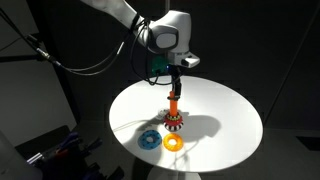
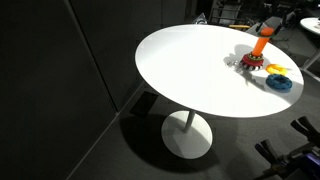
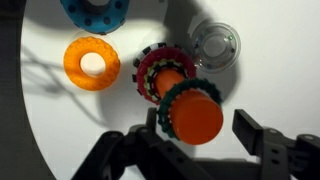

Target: Pick up the green ring and put it on the stack of rings

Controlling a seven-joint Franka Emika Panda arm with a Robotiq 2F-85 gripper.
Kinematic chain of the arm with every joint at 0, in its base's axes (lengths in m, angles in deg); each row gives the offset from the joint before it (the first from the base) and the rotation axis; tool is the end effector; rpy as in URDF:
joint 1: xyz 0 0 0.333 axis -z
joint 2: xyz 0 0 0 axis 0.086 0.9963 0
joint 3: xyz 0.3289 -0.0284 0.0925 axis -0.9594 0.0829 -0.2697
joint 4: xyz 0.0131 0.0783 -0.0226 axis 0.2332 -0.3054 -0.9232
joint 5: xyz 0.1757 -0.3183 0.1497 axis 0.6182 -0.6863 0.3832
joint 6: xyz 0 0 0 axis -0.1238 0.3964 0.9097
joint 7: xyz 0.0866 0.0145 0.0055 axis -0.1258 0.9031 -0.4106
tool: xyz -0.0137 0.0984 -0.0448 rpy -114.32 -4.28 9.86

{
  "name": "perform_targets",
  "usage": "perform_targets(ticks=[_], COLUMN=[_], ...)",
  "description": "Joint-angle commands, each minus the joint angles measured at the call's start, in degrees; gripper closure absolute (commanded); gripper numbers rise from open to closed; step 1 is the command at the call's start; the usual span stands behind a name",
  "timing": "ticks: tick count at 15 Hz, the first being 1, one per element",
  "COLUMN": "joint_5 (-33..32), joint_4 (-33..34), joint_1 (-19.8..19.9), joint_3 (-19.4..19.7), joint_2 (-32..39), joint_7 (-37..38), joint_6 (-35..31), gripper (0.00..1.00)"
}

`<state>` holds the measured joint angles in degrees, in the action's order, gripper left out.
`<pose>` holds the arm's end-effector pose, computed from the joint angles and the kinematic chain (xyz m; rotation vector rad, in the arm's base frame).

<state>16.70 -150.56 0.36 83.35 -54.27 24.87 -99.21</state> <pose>0.6148 -0.1553 0.3412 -2.8595 1.1567 -0.0297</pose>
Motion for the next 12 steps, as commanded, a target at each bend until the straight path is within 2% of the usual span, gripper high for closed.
perform_targets(ticks=[1, 12], joint_5=[1.76, 0.43], joint_4=[0.88, -2.71], joint_1=[0.96, -1.00], joint_3=[-0.93, -2.44], joint_2=[-0.37, -5.11], joint_7=[-2.03, -1.94], joint_6=[1.08, 3.30], gripper=[0.00, 0.00])
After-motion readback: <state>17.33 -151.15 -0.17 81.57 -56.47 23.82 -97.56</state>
